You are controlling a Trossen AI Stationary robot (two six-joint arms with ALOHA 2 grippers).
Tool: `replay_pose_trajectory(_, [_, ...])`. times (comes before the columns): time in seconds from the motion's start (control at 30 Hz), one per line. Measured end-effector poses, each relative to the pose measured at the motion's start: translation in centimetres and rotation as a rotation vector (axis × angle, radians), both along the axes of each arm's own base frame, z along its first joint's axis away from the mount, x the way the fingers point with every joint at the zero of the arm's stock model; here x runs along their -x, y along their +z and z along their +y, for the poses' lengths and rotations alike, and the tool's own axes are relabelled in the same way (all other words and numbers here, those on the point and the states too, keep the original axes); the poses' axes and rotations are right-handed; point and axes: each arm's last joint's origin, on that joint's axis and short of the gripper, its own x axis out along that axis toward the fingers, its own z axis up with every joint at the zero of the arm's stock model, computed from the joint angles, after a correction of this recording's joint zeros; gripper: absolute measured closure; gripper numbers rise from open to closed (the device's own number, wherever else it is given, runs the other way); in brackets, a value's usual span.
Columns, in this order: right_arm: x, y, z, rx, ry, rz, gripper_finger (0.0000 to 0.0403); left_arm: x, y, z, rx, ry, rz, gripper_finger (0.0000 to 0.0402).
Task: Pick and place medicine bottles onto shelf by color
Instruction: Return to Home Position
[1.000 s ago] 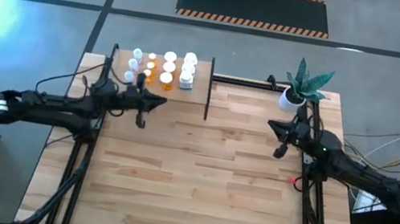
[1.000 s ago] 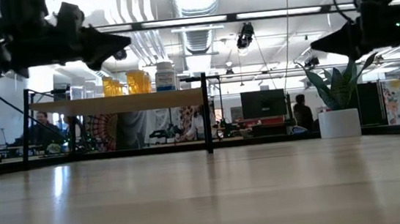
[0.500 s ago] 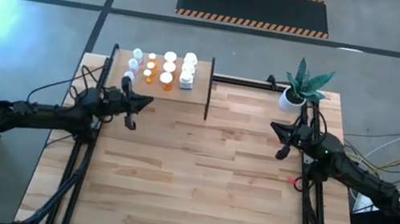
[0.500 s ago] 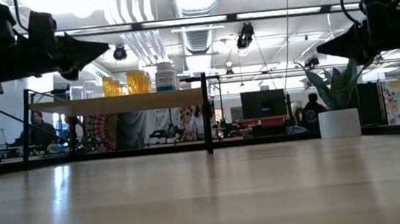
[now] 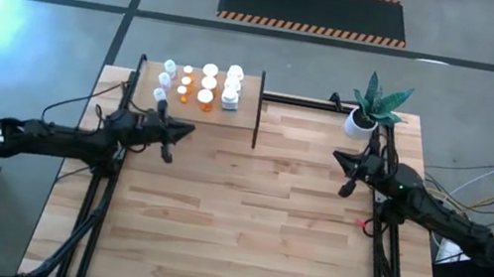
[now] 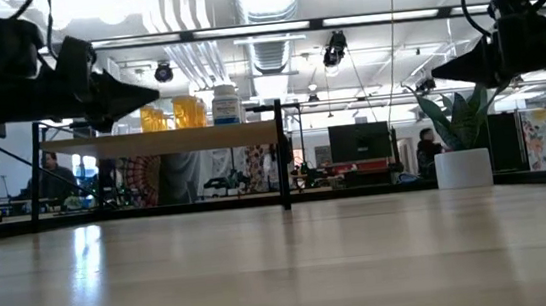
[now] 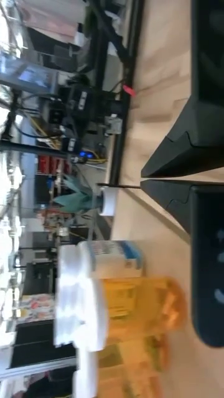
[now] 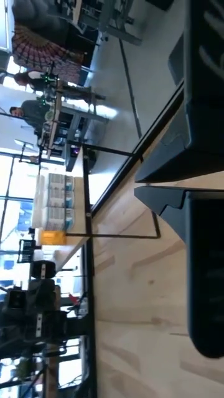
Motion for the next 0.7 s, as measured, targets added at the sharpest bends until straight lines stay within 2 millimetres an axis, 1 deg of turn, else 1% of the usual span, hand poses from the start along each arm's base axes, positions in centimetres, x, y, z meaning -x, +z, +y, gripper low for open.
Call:
replay_pose_trajectory(0.1, [-0.1,-0.1,0.0,-0.003,0.0,0.016,0.039,-0.2,-0.5,0.1,0.011,0.008,0.032,0.0402])
replay_pose_trajectory(0.17, [-0.1,-0.2,-0.1,-0.006,0.0,0.024,0.039,-0.3,-0.4,0.2,0.037,0.019,0.015,0.0402])
replay_pose_trajectory(0.23, [-0.2,-0.2,-0.1,-0.021,-0.001,0.022,0.039,-0.2,-0.1,0.2,0.085,0.028,-0.038,0.0402])
replay_pose_trajectory(0.3, [-0.2,-0.3,-0.1,-0.073,-0.004,0.003,0.039,-0.1,0.3,0.2,0.108,0.021,-0.092,0.0402])
replay_pose_trajectory(0.43, [-0.2,-0.3,-0.1,-0.143,-0.007,-0.03,0.039,0.5,1.5,-0.1,0.092,0.009,-0.185,0.0402])
replay_pose_trajectory(0.7, [-0.2,-0.3,-0.1,-0.16,-0.008,-0.038,0.039,1.5,2.7,-0.6,0.043,0.002,-0.276,0.0402])
